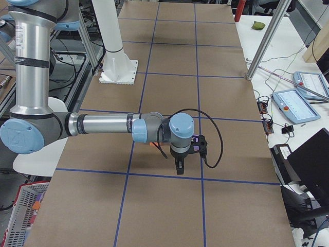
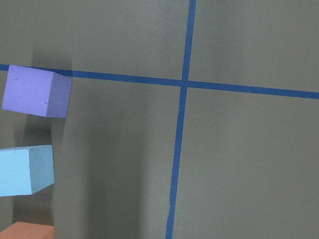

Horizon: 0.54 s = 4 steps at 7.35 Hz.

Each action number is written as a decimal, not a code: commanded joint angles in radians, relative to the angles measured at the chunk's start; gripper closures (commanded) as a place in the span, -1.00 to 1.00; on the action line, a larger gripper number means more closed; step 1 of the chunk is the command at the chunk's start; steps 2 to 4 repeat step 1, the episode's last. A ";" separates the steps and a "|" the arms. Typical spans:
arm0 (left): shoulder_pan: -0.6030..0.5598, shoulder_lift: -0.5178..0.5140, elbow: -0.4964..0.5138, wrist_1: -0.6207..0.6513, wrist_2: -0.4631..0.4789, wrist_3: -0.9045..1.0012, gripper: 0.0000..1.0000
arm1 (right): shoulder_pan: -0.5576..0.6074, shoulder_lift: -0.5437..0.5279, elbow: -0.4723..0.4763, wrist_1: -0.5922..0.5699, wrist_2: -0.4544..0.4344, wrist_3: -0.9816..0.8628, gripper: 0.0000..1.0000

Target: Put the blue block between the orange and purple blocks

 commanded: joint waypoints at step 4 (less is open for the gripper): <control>0.000 0.000 0.000 -0.001 0.000 0.000 -1.00 | 0.000 0.002 0.000 0.000 0.001 0.000 -1.00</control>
